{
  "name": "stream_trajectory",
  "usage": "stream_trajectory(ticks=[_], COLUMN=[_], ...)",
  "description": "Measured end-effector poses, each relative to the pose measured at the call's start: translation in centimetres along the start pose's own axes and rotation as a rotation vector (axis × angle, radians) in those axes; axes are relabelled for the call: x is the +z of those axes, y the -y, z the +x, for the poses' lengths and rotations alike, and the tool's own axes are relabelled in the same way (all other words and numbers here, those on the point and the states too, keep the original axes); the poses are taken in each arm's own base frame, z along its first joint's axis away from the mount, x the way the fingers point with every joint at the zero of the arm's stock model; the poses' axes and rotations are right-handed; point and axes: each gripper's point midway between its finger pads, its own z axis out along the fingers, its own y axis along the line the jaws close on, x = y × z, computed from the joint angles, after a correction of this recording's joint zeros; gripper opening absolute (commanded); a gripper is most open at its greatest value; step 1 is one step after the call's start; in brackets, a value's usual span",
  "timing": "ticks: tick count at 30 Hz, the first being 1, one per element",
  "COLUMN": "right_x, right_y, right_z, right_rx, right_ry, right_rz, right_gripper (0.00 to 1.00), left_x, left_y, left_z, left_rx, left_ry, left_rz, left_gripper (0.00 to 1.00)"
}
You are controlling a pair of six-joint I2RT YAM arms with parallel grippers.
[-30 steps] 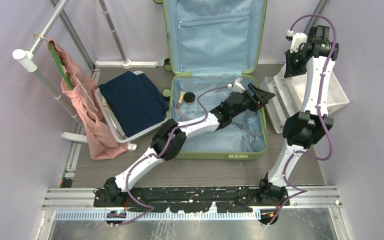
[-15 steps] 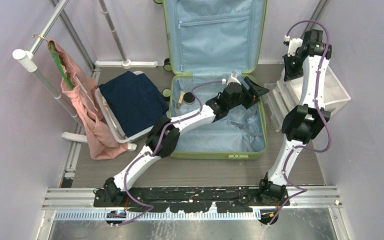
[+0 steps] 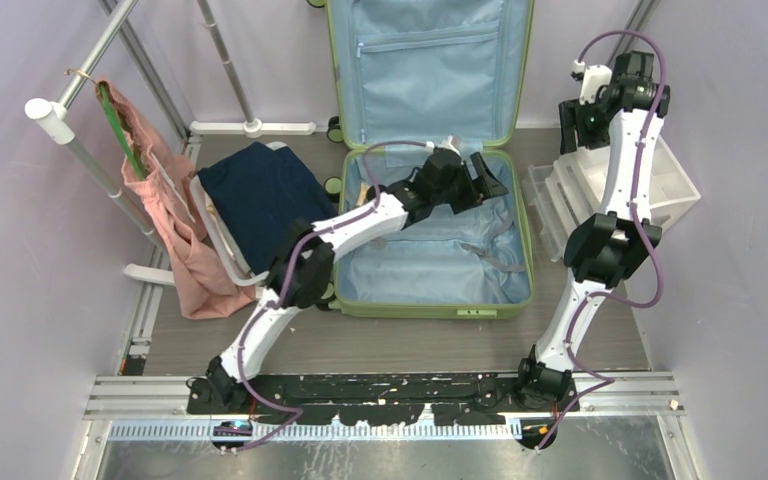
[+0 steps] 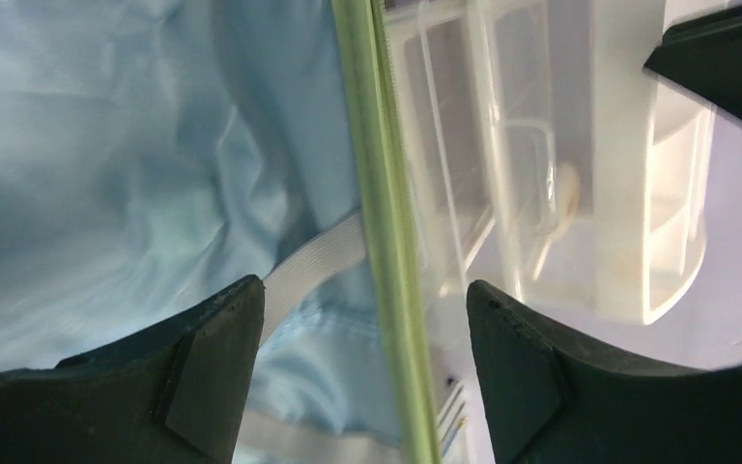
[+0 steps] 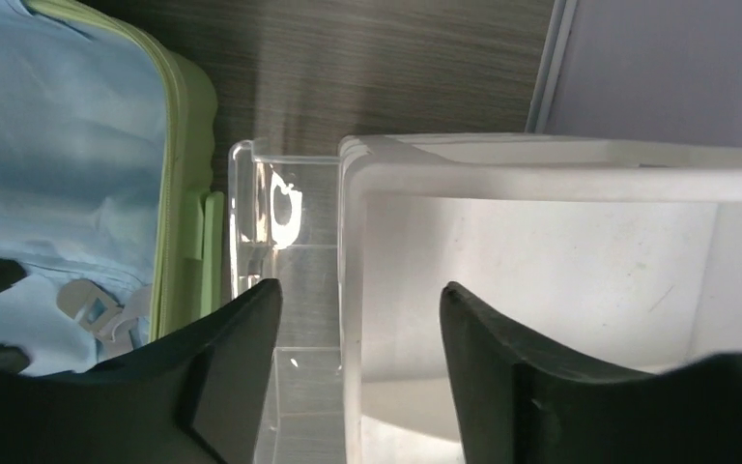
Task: Open, take out, and arrange the luggage
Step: Place the storage box at the center of the board.
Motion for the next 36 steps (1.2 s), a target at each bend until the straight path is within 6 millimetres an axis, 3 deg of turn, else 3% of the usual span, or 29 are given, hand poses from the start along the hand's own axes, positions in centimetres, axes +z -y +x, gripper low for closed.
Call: stream_trajectory(ticks=[3,6,11,14,19,24,30,36], right_x=[-0.9,-2.3,-7.0,-10.3,-14.1,-13.8,-10.7,-9.4], right_y=[-0.2,-0.7,-3.4,-6.5,-11.9,-15.3,-18.9,-21.7], right_z=[-0.9,-1.7,-3.3,-3.1,-1.1,0.7,3.8,6.3], right_rx=[-0.003,-0.009,-0.048,-0.087,-0.143,-0.151,-0.134,-0.145], right_ry=[0.038,0.08,0.211,0.299,0.422,0.44,0.33,0.248], right_rz=[-0.007,-0.021,-0.115,-0.223,-0.411,-0.565,-0.69,-0.759], right_gripper=[0.81,0.88,0.94,0.98,1.0,1.0,1.0,1.0], left_x=[-3.5,-8.5,-16.1,-20.3,-23.9,-24.8,-21.4,-18.3], left_y=[-0.3,0.1,-0.5,-2.8,-7.9,-11.7,-13.6,-16.9], left_z=[-0.7,-2.4,-5.3,-7.2,-9.4,-9.7,-11.4,-11.5], left_rx=[0.127,0.298,0.523,0.615,0.688,0.769,0.843,0.88], left_ry=[-0.022,-0.017,0.022,0.038,0.012,-0.103,-0.189,-0.275], left_rz=[-0.042,-0.071,-0.143,-0.232,-0.413,-0.564,-0.67,-0.742], left_gripper=[0.78,0.8,0.86,0.92,0.96,0.96,0.87,0.83])
